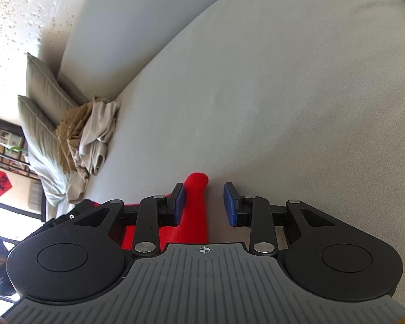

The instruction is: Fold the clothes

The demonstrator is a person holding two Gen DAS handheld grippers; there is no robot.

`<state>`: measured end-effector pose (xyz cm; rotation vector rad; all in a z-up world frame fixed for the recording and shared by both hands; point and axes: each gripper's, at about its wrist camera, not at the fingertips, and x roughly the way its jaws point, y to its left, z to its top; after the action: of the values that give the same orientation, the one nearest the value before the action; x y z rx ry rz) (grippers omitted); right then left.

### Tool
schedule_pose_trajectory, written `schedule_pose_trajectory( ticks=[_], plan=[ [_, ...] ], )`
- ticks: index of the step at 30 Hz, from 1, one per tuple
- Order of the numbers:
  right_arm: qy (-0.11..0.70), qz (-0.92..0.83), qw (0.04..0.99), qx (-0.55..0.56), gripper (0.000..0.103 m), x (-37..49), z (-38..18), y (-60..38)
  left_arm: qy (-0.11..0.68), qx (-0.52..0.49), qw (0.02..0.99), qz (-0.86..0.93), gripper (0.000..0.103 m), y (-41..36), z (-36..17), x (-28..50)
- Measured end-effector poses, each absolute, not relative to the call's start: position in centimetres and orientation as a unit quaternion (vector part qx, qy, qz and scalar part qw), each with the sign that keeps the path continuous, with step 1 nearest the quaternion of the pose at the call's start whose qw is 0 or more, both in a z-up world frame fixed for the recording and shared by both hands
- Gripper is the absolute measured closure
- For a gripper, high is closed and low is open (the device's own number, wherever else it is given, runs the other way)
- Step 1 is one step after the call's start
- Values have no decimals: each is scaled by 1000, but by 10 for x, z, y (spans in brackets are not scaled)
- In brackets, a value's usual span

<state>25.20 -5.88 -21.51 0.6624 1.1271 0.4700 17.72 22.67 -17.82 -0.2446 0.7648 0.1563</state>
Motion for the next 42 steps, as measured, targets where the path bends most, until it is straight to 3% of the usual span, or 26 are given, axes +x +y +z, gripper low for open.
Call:
schedule_pose_trajectory(
  ticks=[3,5,8,10,13,15,16,17,19,22,25,28,29,32,37,42],
  plan=[
    [520,212,771,301,70,252,-214,-57,403,-115,904,84,100,232,-202,184],
    [523,210,771,296,64,252,-212,-57,411,-139,896,90,98,240,-209,181],
    [515,204,779,293,50,248,-199,-61,408,-165,893,96,91,247,-195,172],
    [494,204,792,295,48,242,-187,-66,396,-162,898,98,81,248,-180,160],
    [470,229,799,296,48,232,-169,-66,378,-161,909,70,79,241,-156,135],
    [458,271,798,283,51,224,-158,-57,366,-163,916,24,87,230,-143,115],
    [459,297,793,269,56,220,-154,-49,366,-164,916,-1,97,222,-140,107],
    [463,325,783,259,66,218,-152,-40,370,-163,914,-19,100,214,-140,100],
    [485,368,750,260,75,217,-157,-24,392,-146,908,-19,103,203,-150,95],
    [545,414,675,278,75,223,-182,0,423,-142,895,3,103,202,-170,90],
    [578,369,677,267,102,232,-211,3,431,-172,885,23,101,215,-187,86],
    [521,263,750,312,103,245,-219,-35,424,-200,882,33,99,224,-187,87],
    [496,220,772,332,97,249,-217,-52,422,-200,883,37,99,224,-183,86],
    [477,140,778,383,96,250,-207,-101,405,-186,895,33,99,220,-165,76],
    [482,192,781,347,96,205,-169,-122,386,-195,901,10,99,209,-140,46],
    [512,293,761,270,96,141,-145,-79,408,-155,900,-10,99,175,-146,23]
  ],
)
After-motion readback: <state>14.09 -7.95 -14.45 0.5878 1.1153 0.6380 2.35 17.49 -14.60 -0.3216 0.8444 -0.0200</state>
